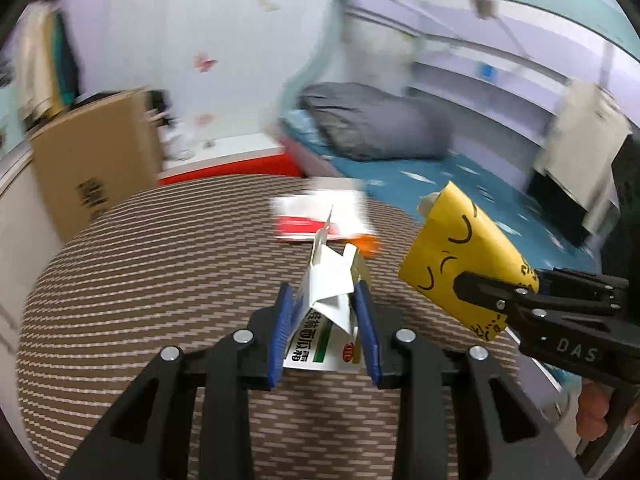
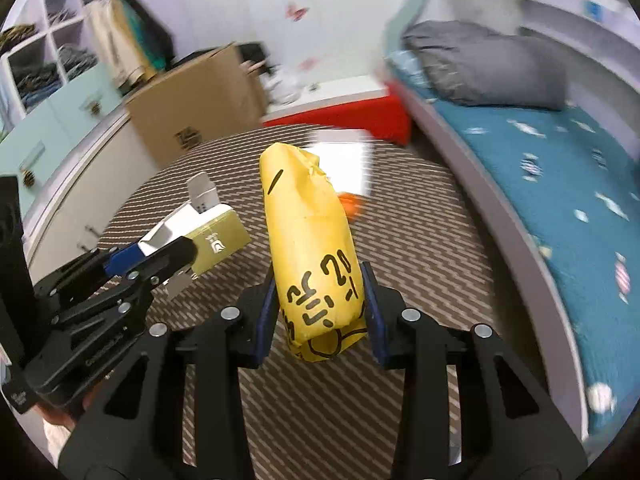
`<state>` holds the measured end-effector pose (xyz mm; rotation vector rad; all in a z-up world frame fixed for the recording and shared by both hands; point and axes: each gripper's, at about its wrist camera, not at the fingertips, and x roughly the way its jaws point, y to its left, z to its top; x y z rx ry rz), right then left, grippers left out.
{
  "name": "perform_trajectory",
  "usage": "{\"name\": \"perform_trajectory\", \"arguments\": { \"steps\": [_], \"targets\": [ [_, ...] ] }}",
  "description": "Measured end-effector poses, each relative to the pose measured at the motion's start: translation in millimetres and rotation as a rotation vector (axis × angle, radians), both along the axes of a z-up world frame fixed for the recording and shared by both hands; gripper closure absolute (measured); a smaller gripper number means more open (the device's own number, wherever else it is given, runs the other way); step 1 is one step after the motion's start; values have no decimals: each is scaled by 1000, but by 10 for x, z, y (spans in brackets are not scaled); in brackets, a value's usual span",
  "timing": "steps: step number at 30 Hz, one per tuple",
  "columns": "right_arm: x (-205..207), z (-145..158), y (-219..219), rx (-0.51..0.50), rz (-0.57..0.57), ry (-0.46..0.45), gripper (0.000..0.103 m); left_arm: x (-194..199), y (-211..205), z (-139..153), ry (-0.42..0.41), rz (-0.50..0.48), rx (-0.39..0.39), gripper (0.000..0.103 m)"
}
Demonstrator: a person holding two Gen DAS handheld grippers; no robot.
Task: Collect trash
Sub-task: 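Carry the white box in the left gripper while the right carries the yellow bag to the bin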
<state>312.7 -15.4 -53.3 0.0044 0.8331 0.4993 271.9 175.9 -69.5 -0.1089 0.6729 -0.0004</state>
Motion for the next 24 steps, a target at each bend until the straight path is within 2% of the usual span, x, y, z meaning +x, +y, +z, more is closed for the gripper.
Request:
{"name": "perform_trajectory", "arguments": {
  "steps": [5, 11, 15, 21, 23, 24],
  "targets": [
    [-414, -104, -1073, -19, -213, 10, 65, -42, -1020, -9, -12, -219, -13, 72],
    [-1023, -476, -2517, -25, -537, 107, 64, -200, -2349, -250, 30, -506, -25, 72],
    [-1409, -839, -3298, -6, -740, 186, 64, -391, -3176, -617, 123, -677, -18, 72],
    [-2005, -1410, -4119, 38, -980, 303, 63, -691, -4320, -1269, 273, -874, 67, 72],
    [-2135, -1573, -4289, 75, -1018, 344, 63, -728, -4582, -1433, 281, -899, 88, 68],
    [-2159, -1635, -4347, 84, -1029, 359, 63, -742, -4647, -1479, 281, -901, 95, 61]
  ]
}}
